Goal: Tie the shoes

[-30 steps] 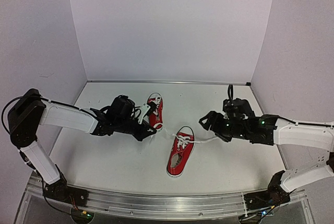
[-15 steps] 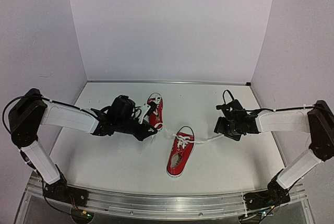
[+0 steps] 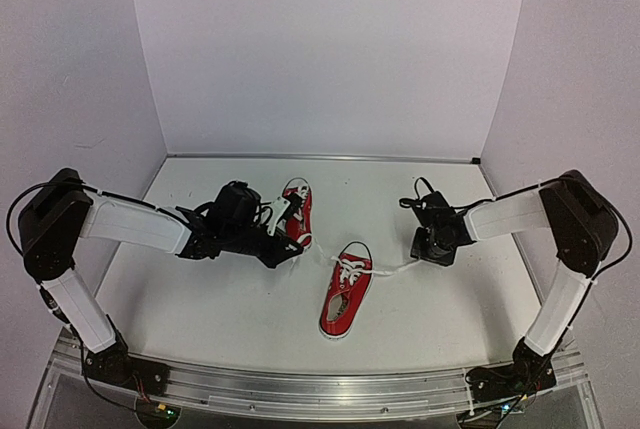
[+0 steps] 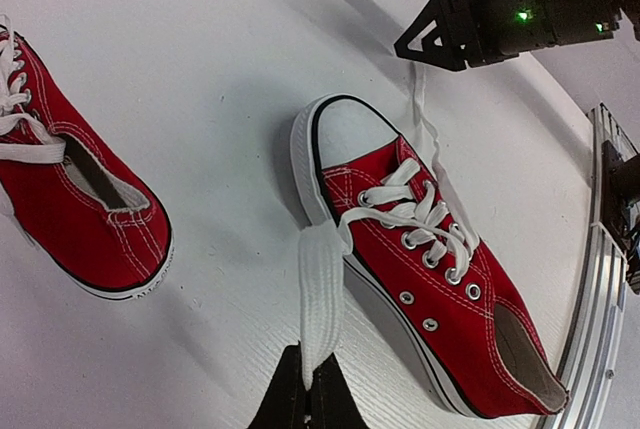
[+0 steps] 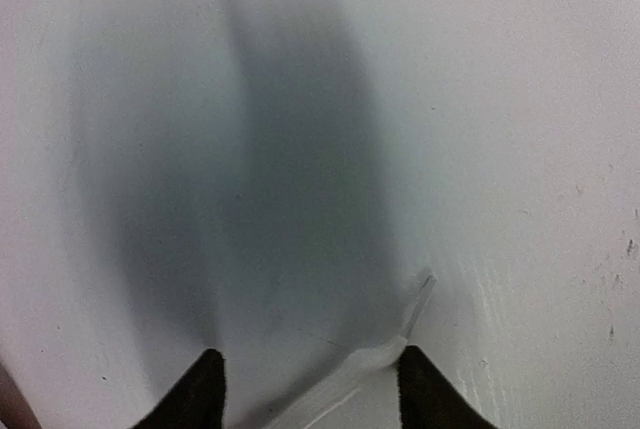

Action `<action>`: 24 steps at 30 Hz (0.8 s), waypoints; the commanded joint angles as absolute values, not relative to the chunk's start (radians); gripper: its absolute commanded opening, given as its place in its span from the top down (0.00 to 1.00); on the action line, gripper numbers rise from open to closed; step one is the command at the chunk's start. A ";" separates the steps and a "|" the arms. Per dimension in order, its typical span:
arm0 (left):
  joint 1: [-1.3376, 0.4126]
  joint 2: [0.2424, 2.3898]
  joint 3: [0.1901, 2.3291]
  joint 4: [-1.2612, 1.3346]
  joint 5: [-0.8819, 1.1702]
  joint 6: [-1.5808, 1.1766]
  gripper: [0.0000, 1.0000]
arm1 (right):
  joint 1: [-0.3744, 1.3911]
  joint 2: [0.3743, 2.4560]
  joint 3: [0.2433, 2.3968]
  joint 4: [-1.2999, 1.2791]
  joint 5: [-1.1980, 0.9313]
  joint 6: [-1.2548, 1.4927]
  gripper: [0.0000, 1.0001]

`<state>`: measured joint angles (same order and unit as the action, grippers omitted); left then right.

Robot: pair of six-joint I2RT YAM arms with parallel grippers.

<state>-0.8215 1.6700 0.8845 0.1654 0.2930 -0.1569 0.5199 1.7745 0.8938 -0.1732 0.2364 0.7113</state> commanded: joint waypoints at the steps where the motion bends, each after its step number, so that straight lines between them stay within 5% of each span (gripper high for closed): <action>1: -0.819 1.675 0.937 0.192 0.286 -0.144 1.00 | 0.519 1.857 0.955 -0.136 0.169 0.680 0.59; 8: -0.818 1.681 0.935 0.187 0.278 -0.137 1.00 | 0.520 1.855 0.996 -0.133 0.137 0.660 0.98; 16: -0.815 1.677 0.921 0.164 0.317 -0.121 1.00 | 0.520 1.642 0.954 -0.135 -0.074 0.564 1.00; 24: -0.862 1.740 0.876 0.180 0.377 -0.099 1.00 | 0.590 1.725 0.892 -0.072 -0.270 0.516 1.00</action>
